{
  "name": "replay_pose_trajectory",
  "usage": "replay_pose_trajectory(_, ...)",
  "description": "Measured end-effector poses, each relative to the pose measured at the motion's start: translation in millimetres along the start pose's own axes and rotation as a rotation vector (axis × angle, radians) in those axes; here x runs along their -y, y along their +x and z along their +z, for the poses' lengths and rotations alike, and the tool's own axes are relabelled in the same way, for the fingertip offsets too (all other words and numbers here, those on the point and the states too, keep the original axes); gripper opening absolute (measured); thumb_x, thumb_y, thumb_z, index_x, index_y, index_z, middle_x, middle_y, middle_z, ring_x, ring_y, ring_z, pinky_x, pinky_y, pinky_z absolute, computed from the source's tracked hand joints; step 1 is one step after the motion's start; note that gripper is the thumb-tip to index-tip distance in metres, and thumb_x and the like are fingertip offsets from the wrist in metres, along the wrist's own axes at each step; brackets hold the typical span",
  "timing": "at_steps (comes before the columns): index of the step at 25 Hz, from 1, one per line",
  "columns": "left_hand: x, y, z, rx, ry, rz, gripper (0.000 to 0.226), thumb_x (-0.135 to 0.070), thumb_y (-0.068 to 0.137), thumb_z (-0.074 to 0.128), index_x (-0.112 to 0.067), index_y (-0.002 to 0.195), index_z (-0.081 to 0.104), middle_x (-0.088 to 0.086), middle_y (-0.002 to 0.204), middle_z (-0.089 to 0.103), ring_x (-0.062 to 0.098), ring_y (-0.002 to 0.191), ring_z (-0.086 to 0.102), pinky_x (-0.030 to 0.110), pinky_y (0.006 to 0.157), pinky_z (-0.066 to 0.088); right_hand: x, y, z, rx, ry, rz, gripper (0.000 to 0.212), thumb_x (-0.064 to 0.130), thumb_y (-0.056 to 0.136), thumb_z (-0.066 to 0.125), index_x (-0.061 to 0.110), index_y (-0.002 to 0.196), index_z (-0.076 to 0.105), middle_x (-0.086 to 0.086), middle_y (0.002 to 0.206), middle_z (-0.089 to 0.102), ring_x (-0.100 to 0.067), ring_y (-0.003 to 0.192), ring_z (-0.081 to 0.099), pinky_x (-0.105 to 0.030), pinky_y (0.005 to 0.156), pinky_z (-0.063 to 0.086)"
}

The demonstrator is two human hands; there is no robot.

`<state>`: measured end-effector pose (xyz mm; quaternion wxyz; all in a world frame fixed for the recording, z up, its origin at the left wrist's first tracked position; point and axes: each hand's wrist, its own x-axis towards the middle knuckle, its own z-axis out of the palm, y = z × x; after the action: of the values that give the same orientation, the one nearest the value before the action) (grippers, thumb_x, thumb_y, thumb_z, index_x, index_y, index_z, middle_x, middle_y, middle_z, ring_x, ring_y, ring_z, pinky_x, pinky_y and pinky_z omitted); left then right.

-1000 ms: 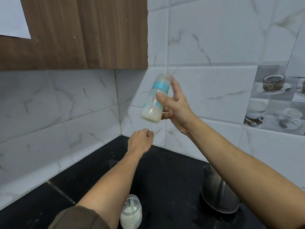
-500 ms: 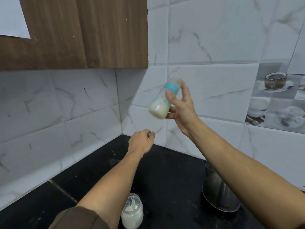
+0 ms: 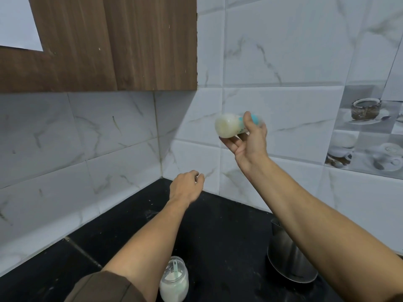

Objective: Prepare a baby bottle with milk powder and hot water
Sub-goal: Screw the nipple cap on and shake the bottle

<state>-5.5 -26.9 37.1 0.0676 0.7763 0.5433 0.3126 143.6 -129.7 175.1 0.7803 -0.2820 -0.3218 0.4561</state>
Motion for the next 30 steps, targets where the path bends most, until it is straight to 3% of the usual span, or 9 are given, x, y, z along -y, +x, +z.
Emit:
replay_pose_trajectory(2, 0, 1, 1, 0.005, 0.007, -0.005, 0.043, -0.046, 0.107, 0.039, -0.020, 0.117, 0.073, -0.001, 0.108, 0.076, 0.020, 0.096, 0.067, 0.037, 0.080, 0.056, -2, -5, 3, 0.101, -0.124, 0.026, 0.066, 0.030, 0.098, 0.071, 0.033, 0.154, 0.035, -0.017, 0.137, 0.060, -0.035, 0.095, 0.076, -0.045, 0.071, 0.063)
replay_pose_trajectory(5, -6, 3, 3, 0.014, 0.010, -0.007, 0.042, -0.045, 0.108, 0.040, -0.019, 0.119, 0.071, -0.002, 0.112, 0.075, 0.020, 0.100, 0.068, 0.038, 0.082, 0.056, -16, -26, 8, 0.427, -0.475, 0.033, 0.075, 0.025, 0.095, 0.074, 0.041, 0.156, 0.034, -0.013, 0.127, 0.068, -0.032, 0.092, 0.076, -0.036, 0.061, 0.060)
replay_pose_trajectory(6, -10, 3, 2, 0.017, 0.012, 0.002, 0.042, -0.045, 0.108, 0.040, -0.019, 0.121, 0.071, -0.002, 0.114, 0.074, 0.021, 0.101, 0.067, 0.039, 0.084, 0.056, -17, -25, 8, 0.426, -0.460, 0.005, 0.076, 0.024, 0.095, 0.075, 0.042, 0.156, 0.034, -0.012, 0.128, 0.067, -0.033, 0.092, 0.076, -0.035, 0.060, 0.060)
replay_pose_trajectory(10, -8, 5, 0, -0.001, 0.009, 0.033, 0.045, -0.045, 0.107, 0.039, -0.020, 0.125, 0.071, -0.001, 0.117, 0.076, 0.022, 0.104, 0.067, 0.037, 0.084, 0.054, -4, -1, 17, 0.016, -0.007, -0.017, 0.075, 0.027, 0.097, 0.074, 0.035, 0.157, 0.029, -0.020, 0.143, 0.056, -0.037, 0.099, 0.074, -0.047, 0.072, 0.063)
replay_pose_trajectory(15, -10, 6, 3, 0.006, 0.034, 0.009, 0.045, -0.047, 0.109, 0.039, -0.020, 0.132, 0.067, -0.001, 0.121, 0.074, 0.021, 0.107, 0.068, 0.038, 0.090, 0.055, -10, -20, 14, 0.420, -0.496, -0.038, 0.075, 0.024, 0.096, 0.074, 0.044, 0.155, 0.033, -0.014, 0.132, 0.065, -0.035, 0.098, 0.076, -0.042, 0.069, 0.062)
replay_pose_trajectory(20, -7, 5, 4, 0.003, 0.013, 0.037, 0.045, -0.046, 0.107, 0.039, -0.020, 0.126, 0.071, -0.001, 0.116, 0.076, 0.022, 0.103, 0.068, 0.039, 0.087, 0.057, 4, 6, 16, -0.047, 0.056, -0.021, 0.072, 0.027, 0.097, 0.074, 0.033, 0.155, 0.031, -0.018, 0.141, 0.057, -0.037, 0.097, 0.075, -0.050, 0.073, 0.064)
replay_pose_trajectory(25, -8, 6, 4, 0.010, 0.027, 0.020, 0.043, -0.046, 0.109, 0.040, -0.019, 0.124, 0.070, -0.001, 0.116, 0.075, 0.023, 0.104, 0.068, 0.039, 0.086, 0.056, -7, -18, 4, 0.441, -0.517, 0.040, 0.072, 0.025, 0.095, 0.075, 0.043, 0.154, 0.036, -0.011, 0.129, 0.067, -0.033, 0.090, 0.076, -0.039, 0.065, 0.061)
replay_pose_trajectory(29, -6, 6, 2, 0.005, 0.026, 0.025, 0.043, -0.044, 0.107, 0.038, -0.019, 0.117, 0.072, 0.001, 0.109, 0.076, 0.022, 0.097, 0.067, 0.035, 0.078, 0.052, 4, 7, 9, 0.010, -0.046, 0.010, 0.073, 0.028, 0.095, 0.075, 0.034, 0.154, 0.033, -0.018, 0.142, 0.056, -0.038, 0.100, 0.075, -0.048, 0.073, 0.064)
replay_pose_trajectory(30, -5, 5, 2, 0.003, 0.025, 0.022, 0.044, -0.044, 0.107, 0.038, -0.020, 0.118, 0.073, 0.001, 0.109, 0.076, 0.022, 0.098, 0.067, 0.035, 0.078, 0.052, 5, 12, 9, -0.007, 0.027, 0.031, 0.073, 0.029, 0.095, 0.076, 0.032, 0.153, 0.033, -0.019, 0.144, 0.054, -0.039, 0.101, 0.075, -0.050, 0.074, 0.064)
